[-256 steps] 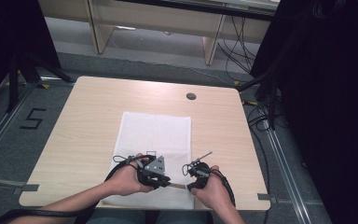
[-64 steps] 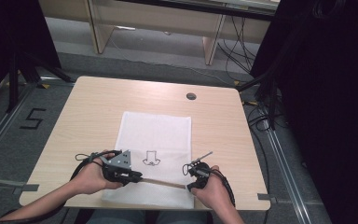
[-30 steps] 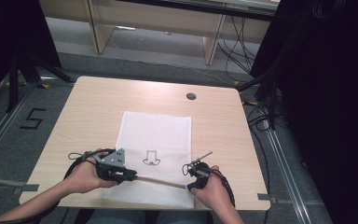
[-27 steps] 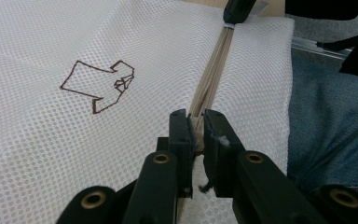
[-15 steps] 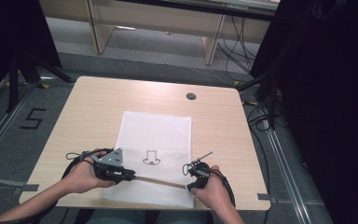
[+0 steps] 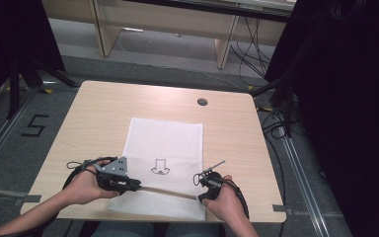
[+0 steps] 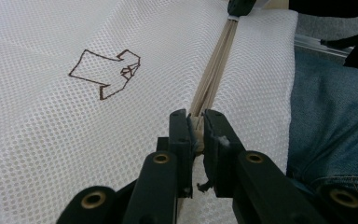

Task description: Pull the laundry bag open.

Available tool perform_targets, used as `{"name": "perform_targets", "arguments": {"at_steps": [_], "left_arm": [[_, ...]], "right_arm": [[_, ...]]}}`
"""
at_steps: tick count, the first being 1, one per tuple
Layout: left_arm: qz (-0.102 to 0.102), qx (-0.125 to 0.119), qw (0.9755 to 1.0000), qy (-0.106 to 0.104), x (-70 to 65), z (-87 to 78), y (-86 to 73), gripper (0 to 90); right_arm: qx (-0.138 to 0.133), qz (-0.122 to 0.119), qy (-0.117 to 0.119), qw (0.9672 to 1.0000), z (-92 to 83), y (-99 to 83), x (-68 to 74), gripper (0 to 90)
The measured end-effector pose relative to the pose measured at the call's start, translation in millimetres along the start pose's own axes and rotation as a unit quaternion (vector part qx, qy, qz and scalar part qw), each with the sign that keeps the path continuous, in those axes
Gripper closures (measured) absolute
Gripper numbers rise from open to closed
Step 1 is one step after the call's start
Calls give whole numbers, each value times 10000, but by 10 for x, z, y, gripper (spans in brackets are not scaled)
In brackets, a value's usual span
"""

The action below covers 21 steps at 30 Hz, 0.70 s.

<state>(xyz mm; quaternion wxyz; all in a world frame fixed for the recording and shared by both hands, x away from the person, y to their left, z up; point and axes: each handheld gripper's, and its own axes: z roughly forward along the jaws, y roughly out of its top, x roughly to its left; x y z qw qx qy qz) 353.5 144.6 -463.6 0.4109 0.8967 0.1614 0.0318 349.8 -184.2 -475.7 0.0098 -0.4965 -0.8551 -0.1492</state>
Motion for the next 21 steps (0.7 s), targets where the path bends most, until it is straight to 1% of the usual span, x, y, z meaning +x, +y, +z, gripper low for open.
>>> {"name": "perform_targets", "arguments": {"at_steps": [1,3,5,8,9,10,12,13,14,15,16,17,20,21], "left_arm": [[-4,4,10000,-6,1,0,-1,817],[-17,-17,10000,-36,0,0,-3,817],[41,47,10000,34,-2,-12,-4,817],[-7,37,10000,28,16,-44,-21,817],[4,42,10000,54,19,-53,-26,817],[6,52,10000,60,20,-59,-31,817],[83,37,10000,40,28,-64,-37,817],[-4,23,10000,44,12,-60,-42,817],[-16,30,10000,40,10,-59,-44,817],[-3,22,10000,61,11,-57,-49,817],[-40,12,10000,33,16,-66,-52,817],[-14,42,10000,78,19,-84,-57,817],[-58,19,10000,41,21,-92,-62,817],[-5,59,9999,83,21,-99,-63,817]], "right_arm": [[-22,-50,19,10000,3,-1,-7,900],[-3,-30,15,10000,1,-1,-3,900],[-7,-37,15,10000,2,-1,-4,900],[-28,-59,24,10000,5,0,-9,900],[-31,-71,23,10000,4,0,-10,900],[-25,-63,16,10000,4,1,-10,900],[30,62,-1,10000,4,5,5,900],[33,57,-6,10000,4,5,6,900],[-2,-19,18,10000,-1,0,-2,900],[-2,-19,18,10000,-1,0,-2,900],[-5,-26,6,10000,-1,-1,-3,900],[-3,-21,1,10000,1,-1,-3,900],[29,48,8,10000,4,5,3,900],[29,48,8,10000,4,5,3,900]]}}
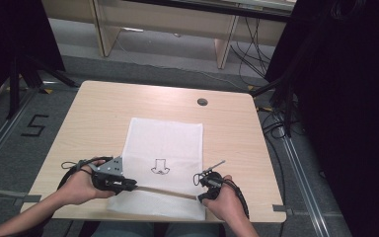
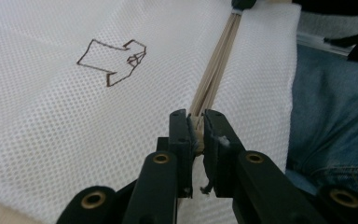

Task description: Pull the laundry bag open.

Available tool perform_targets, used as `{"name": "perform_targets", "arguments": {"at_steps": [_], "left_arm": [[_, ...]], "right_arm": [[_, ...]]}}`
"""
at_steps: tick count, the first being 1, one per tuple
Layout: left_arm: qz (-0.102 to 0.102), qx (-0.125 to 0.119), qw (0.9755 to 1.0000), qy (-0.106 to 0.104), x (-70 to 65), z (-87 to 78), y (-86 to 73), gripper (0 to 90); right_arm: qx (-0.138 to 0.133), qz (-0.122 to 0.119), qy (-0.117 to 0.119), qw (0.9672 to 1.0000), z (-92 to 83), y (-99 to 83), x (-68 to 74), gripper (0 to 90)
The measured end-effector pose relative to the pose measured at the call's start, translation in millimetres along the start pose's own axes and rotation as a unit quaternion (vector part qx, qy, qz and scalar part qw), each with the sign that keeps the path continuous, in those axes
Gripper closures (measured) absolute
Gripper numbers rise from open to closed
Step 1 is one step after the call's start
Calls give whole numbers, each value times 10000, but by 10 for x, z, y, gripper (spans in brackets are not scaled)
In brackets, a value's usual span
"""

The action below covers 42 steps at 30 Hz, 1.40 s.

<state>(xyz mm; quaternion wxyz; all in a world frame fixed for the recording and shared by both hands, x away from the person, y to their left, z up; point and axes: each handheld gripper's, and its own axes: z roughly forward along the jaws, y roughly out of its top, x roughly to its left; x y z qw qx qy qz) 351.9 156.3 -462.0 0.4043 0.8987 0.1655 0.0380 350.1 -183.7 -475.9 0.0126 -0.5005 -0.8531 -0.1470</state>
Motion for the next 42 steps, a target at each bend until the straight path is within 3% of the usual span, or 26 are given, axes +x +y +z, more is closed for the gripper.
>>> {"name": "perform_targets", "arguments": {"at_steps": [3,6,12,20,26,32,34,42], "left_arm": [[-59,-35,10000,-13,0,-5,-12,817],[29,-3,10000,6,9,-19,-20,817],[-117,-48,9999,35,19,-57,-64,817],[-76,-27,9999,63,40,-90,-94,817],[-128,6,9998,158,63,-148,-132,817],[-171,-11,9996,226,80,-215,-191,817],[-286,-68,9993,214,73,-217,-211,817],[-147,-23,9997,209,95,-226,-226,817]], "right_arm": [[-39,-93,14,9999,2,-3,-12,900],[-52,-105,9,9999,0,-4,-12,900],[-61,-141,34,9999,0,-4,-19,900],[-20,-56,12,10000,3,-1,-9,900],[-58,-124,41,9999,-1,-4,-18,900],[-10,-43,13,10000,2,1,-8,900],[-6,-29,-3,10000,1,1,-5,900],[-45,-109,22,9999,5,-3,-18,900]]}}
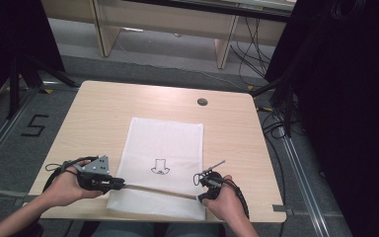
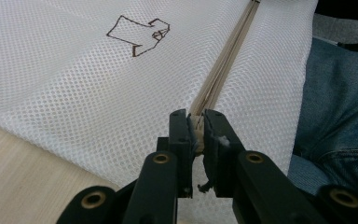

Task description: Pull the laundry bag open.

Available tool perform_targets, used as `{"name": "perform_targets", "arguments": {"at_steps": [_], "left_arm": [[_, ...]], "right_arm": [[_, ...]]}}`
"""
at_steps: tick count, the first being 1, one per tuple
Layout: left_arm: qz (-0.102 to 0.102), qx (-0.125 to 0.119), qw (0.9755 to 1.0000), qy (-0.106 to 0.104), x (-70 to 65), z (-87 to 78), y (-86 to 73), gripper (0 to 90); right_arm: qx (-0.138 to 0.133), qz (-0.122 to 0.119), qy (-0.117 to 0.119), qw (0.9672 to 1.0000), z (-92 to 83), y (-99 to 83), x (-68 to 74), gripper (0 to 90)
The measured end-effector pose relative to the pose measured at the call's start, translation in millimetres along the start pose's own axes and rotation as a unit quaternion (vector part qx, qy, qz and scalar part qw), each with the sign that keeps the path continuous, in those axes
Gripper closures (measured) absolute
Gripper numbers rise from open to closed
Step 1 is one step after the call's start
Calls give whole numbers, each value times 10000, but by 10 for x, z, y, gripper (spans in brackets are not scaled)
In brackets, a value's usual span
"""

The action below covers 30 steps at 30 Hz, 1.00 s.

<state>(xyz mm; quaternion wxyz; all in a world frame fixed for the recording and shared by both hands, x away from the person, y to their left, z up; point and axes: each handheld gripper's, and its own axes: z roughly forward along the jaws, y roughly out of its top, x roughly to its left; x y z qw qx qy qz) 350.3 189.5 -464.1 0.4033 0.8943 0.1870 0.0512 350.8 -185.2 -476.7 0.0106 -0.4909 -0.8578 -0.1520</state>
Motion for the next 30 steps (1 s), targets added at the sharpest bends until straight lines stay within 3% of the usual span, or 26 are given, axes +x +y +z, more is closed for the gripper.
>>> {"name": "perform_targets", "arguments": {"at_steps": [9,11,12,13,15,16,21,22,30], "left_arm": [[-206,-12,9998,67,17,-65,-65,817],[-198,27,9998,99,23,-84,-81,817],[-43,73,9999,110,38,-91,-83,817],[-242,-15,9997,78,18,-83,-98,817],[-119,44,9999,97,40,-100,-106,817],[-290,-38,9995,68,23,-96,-112,817],[-164,61,9998,126,62,-139,-130,817],[-248,62,9996,147,53,-152,-138,817],[-310,97,9992,252,97,-218,-224,817]], "right_arm": [[51,79,-17,10000,-4,6,10,900],[61,73,-12,10000,-4,7,10,900],[50,75,-15,10000,-3,6,10,900],[43,75,-7,10000,-3,6,9,900],[46,77,-8,10000,-3,6,10,900],[52,74,-12,10000,-3,7,10,900],[48,78,-12,10000,-3,6,10,900],[43,77,-12,10000,-2,6,10,900],[64,97,-23,9999,-6,6,12,900]]}}
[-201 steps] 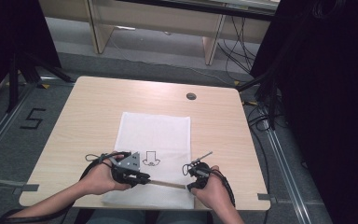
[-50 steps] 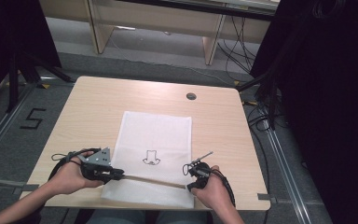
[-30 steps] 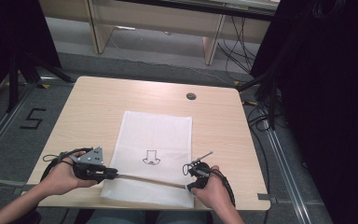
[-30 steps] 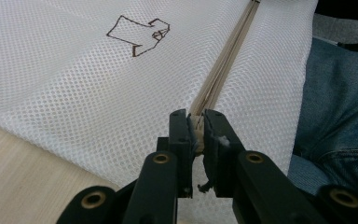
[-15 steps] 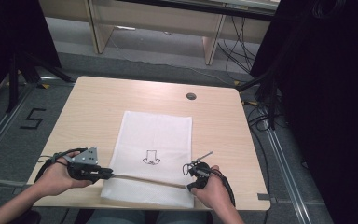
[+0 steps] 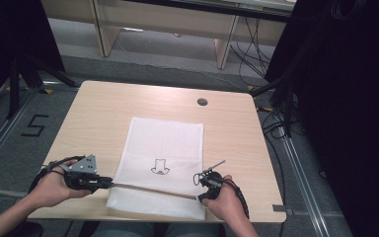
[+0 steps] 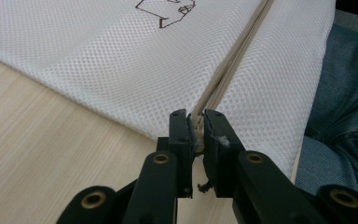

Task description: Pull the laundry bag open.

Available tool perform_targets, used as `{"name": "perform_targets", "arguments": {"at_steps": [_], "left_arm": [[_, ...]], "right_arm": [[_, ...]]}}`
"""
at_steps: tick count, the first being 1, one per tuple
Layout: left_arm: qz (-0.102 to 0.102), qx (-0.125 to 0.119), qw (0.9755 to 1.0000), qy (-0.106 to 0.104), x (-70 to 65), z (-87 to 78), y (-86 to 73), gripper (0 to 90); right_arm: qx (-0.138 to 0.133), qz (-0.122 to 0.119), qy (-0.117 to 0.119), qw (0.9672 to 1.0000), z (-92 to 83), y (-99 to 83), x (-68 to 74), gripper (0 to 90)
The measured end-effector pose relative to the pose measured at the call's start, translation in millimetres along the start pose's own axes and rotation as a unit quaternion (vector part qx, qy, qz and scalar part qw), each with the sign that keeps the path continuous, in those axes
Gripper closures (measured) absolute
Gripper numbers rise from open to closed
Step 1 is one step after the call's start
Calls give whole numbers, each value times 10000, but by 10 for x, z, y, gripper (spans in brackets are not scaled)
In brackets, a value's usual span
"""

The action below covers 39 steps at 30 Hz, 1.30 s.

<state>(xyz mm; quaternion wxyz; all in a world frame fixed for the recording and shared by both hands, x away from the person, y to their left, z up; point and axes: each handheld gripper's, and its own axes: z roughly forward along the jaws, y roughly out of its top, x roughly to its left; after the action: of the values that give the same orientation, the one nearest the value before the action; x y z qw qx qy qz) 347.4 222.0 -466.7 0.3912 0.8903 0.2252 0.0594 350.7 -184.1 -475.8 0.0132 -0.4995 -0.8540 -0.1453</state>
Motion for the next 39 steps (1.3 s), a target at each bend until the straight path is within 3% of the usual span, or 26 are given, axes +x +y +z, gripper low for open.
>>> {"name": "perform_targets", "arguments": {"at_steps": [5,6,8,9,10,12,13,17,18,20,21,23,25,26,28,29,33,35,39], "left_arm": [[-104,20,9999,45,34,-38,-59,817],[-14,0,10000,9,52,-40,-67,816],[-121,42,9999,38,54,-35,-92,817],[-175,23,9998,16,51,-26,-101,817],[-24,94,9999,38,76,-23,-106,817],[-217,72,9997,-2,70,5,-130,817],[-143,165,9998,16,89,7,-137,817],[-180,287,9994,8,100,53,-168,817],[-188,301,9994,46,100,68,-176,817],[-247,315,9992,33,102,94,-196,816],[-143,348,9993,57,115,98,-202,817],[-289,329,9990,36,97,123,-224,817],[-185,359,9992,49,114,129,-231,816],[-286,354,9990,31,106,134,-235,816],[-230,357,9991,50,113,145,-236,816],[-308,388,9988,65,101,153,-241,816],[-274,451,9986,41,107,175,-247,814],[-156,494,9987,16,109,186,-253,813],[-93,429,9990,50,99,171,-239,798]], "right_arm": [[7,22,3,10000,0,0,2,900],[1,-12,4,10000,1,1,-3,900],[-9,-16,15,10000,2,0,-3,900],[-11,-16,17,10000,2,0,-4,900],[-11,-15,19,10000,2,0,-4,900],[-11,-15,17,10000,2,0,-4,900],[-18,-19,13,10000,3,-1,-3,900],[-13,-17,21,10000,2,-1,-5,900],[-61,-119,52,9999,1,-6,-19,900],[-27,-27,25,10000,3,-3,-5,900],[-30,-27,25,10000,3,-3,-5,900],[-32,-28,26,10000,3,-4,-5,900],[-18,-10,16,10000,2,-2,-3,900],[-18,-10,16,10000,2,-2,-3,900],[-28,-25,23,10000,3,-2,-5,900],[-31,-28,27,10000,3,-3,-6,900],[-36,-58,53,10000,6,-3,-13,900],[-92,-145,81,9998,2,-9,-29,900],[-236,-228,55,9994,29,-17,-59,900]]}}
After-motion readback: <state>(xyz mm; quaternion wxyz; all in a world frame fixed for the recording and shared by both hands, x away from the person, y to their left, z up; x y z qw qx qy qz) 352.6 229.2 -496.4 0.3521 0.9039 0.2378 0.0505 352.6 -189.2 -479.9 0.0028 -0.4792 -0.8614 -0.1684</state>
